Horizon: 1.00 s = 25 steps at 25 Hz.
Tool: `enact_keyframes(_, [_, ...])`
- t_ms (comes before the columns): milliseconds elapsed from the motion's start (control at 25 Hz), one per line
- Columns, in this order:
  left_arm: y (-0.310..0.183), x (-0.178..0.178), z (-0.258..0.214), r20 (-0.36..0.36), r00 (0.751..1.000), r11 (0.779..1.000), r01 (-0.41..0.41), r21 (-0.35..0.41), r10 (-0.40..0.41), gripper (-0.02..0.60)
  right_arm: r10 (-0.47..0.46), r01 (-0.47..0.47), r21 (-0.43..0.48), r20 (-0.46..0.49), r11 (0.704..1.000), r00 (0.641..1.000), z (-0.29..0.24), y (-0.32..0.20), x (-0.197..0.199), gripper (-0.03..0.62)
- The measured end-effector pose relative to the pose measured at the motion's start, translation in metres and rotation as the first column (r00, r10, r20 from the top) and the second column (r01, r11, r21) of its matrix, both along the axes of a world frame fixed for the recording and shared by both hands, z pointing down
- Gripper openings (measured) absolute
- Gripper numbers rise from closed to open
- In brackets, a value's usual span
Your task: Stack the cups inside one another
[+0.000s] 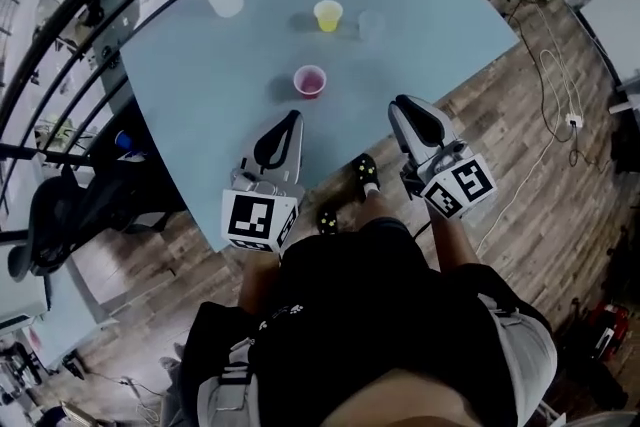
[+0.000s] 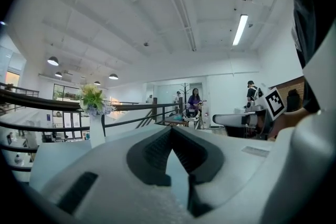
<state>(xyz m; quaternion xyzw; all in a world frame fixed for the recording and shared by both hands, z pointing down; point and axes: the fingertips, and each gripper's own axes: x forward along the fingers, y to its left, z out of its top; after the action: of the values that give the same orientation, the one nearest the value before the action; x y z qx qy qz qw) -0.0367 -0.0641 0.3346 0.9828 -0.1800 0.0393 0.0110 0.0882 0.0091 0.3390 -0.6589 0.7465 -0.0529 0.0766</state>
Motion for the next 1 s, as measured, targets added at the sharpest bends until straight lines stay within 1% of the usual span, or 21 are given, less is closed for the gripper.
enact_keyframes(240, [-0.025,0.021,-0.003,-0.001,0.997,0.997,0.078,0.013,-0.078,-0.012,-0.025,0.025,-0.018,-0.016,1.0,1.0,0.01,-0.037,0.045,0.06])
enact_keyframes(360, [-0.034,0.033,0.0,0.001,0.993,0.993,0.114,0.006,-0.114,-0.012,-0.035,0.035,-0.036,-0.002,0.999,0.999,0.018,-0.051,0.069,0.071])
enact_keyframes(560, [-0.048,0.06,0.004,0.031,0.987,0.987,0.159,0.001,-0.159,-0.012,-0.044,0.044,-0.066,0.004,0.997,0.999,0.032,-0.071,0.105,0.076])
enact_keyframes(760, [-0.061,0.078,0.006,0.047,0.978,0.979,0.206,0.004,-0.206,-0.012,-0.072,0.07,-0.109,-0.018,0.992,0.997,0.049,-0.095,0.132,0.105])
enact_keyframes(1000, [-0.081,0.088,0.009,0.039,0.965,0.965,0.261,-0.01,-0.26,-0.012,-0.083,0.074,-0.159,-0.052,0.985,0.995,0.073,-0.125,0.16,0.151])
